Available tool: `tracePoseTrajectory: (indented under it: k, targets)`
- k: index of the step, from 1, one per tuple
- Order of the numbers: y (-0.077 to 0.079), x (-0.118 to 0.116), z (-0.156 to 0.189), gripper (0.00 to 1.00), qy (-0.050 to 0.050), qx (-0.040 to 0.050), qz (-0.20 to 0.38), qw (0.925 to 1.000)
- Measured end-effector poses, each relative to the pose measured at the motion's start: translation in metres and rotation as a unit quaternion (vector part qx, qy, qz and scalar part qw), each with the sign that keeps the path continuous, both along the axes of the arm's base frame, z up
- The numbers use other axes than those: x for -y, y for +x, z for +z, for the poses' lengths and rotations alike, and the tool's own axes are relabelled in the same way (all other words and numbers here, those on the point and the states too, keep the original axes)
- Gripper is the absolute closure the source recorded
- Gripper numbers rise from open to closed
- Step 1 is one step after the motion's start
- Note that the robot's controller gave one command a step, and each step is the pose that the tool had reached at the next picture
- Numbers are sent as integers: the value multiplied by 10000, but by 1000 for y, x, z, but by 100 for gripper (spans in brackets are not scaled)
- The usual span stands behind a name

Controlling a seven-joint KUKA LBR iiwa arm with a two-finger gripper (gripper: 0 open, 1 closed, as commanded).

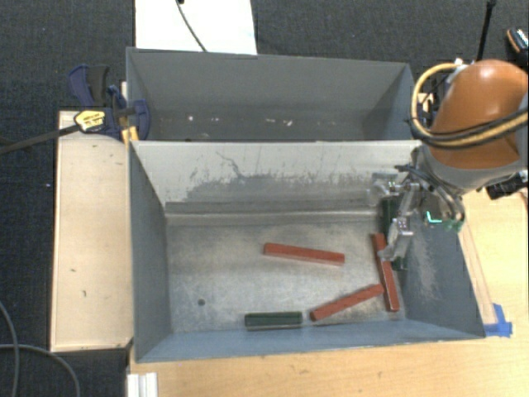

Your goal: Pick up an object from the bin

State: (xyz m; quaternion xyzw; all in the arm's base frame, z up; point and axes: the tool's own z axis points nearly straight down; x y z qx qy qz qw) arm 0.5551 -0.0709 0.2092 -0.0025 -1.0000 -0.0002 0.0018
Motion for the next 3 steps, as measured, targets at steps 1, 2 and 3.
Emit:
tracePoseTrajectory:
  k: [1, 2, 3]
  targets:
    - [-28, 54, -116, 0, 8, 9, 2254, 9743]
    - [-59, 5, -140, 0, 21, 18, 2794, 9602]
    - [-77, 76, -118, 0, -25, 67, 2734, 9619]
